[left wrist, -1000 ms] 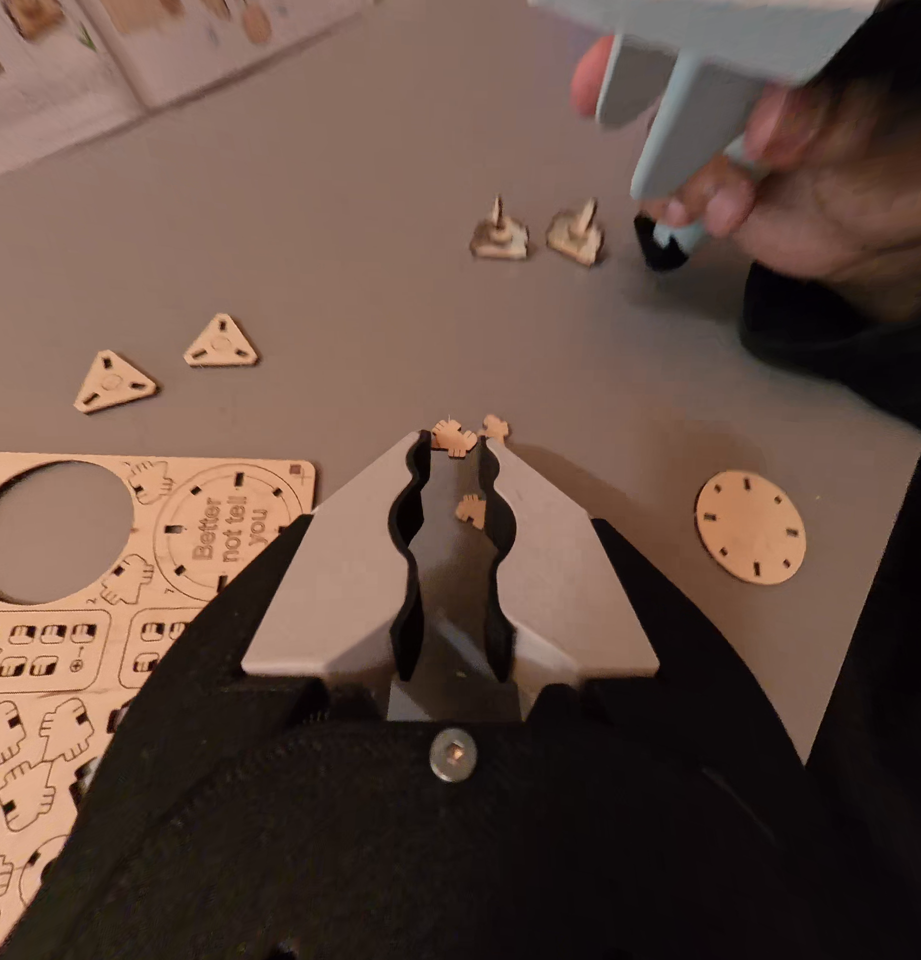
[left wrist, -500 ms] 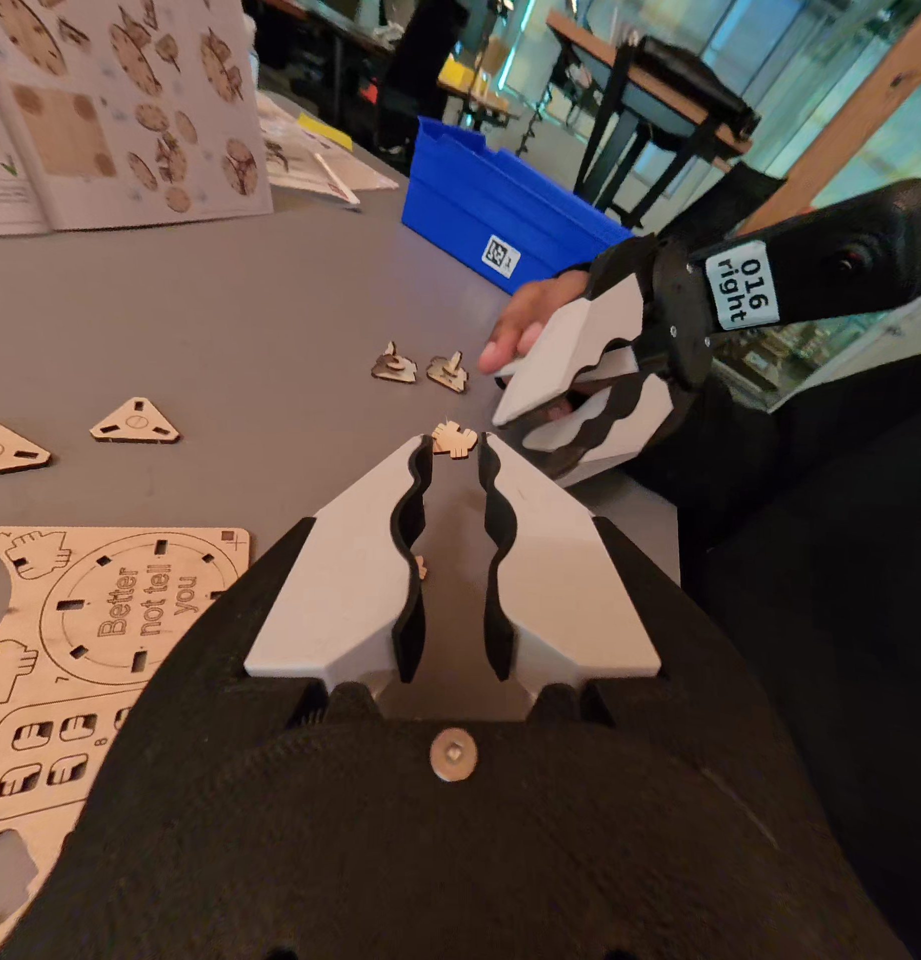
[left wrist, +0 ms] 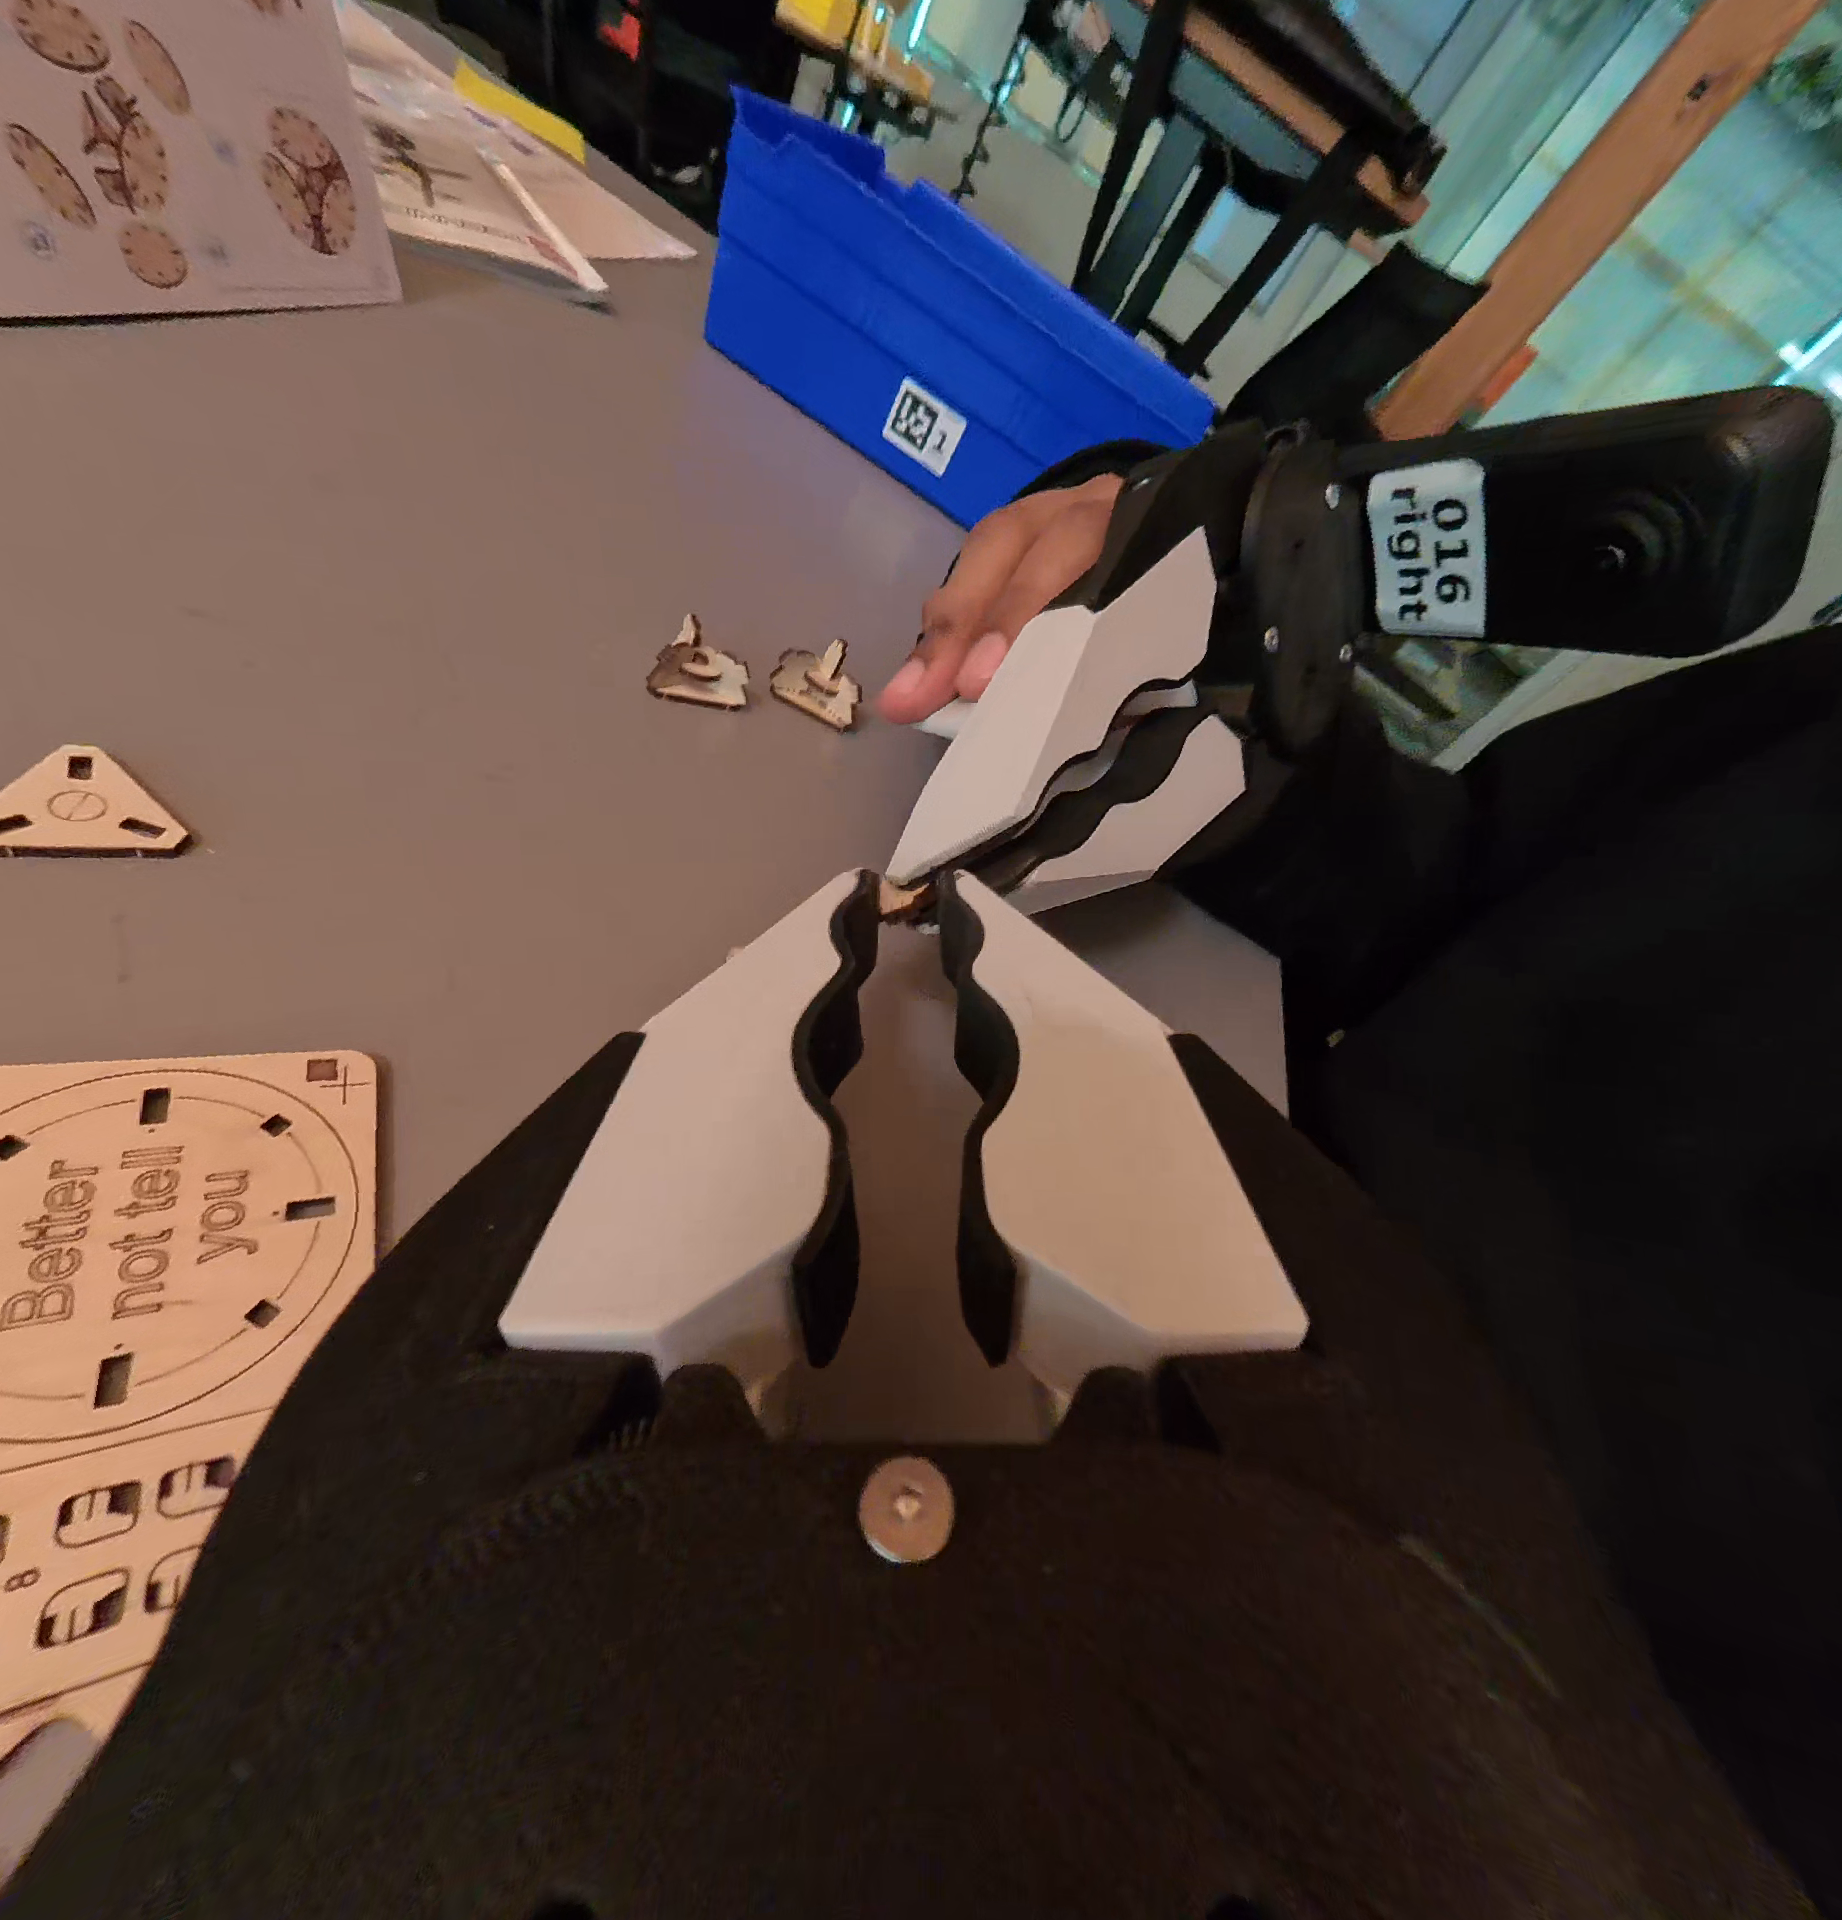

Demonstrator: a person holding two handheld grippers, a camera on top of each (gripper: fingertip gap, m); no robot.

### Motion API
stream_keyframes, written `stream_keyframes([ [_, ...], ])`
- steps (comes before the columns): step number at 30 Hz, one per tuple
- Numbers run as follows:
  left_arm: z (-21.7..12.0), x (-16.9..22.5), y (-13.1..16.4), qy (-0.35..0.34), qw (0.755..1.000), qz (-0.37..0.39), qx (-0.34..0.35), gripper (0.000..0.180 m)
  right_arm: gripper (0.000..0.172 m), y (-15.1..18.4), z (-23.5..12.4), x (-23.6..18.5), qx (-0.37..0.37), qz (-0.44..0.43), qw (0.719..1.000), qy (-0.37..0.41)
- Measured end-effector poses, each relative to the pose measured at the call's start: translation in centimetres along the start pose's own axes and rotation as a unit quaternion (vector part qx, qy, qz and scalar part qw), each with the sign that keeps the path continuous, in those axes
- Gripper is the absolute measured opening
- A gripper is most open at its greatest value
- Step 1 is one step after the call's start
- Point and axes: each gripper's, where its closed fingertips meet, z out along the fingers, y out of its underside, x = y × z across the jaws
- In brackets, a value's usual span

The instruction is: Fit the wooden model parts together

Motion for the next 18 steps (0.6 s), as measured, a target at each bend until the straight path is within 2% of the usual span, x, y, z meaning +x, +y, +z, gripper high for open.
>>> stream_keyframes([
  [6, -0.2, -0.1, -0.8, 0.007, 0.999, -0.016, 0.030, 0.024, 0.003, -0.7, -0.5, 0.6, 0.025, 0.043, 0.999, 0.000],
  [11, -0.3, 0.0, -1.1, 0.019, 0.998, -0.034, 0.046, 0.024, 0.003, -0.9, -0.5, 0.8, 0.035, 0.058, 0.998, 0.002],
  [12, -0.3, 0.1, -1.2, 0.027, 0.998, -0.041, 0.051, 0.023, 0.003, -0.9, -0.5, 0.8, 0.038, 0.062, 0.997, 0.002],
  [14, -0.8, 1.0, -1.9, 0.070, 0.993, -0.059, 0.075, 0.035, 0.001, -0.5, -0.5, 0.9, 0.032, 0.064, 0.997, 0.002],
  [15, -1.2, 1.2, -2.4, 0.089, 0.989, -0.075, 0.093, 0.035, 0.001, -0.2, -0.5, 0.9, 0.026, 0.064, 0.998, 0.002],
  [18, -2.1, 0.9, -3.2, 0.104, 0.981, -0.102, 0.125, 0.037, 0.001, -0.3, -0.5, 1.0, 0.032, 0.080, 0.996, 0.000],
])
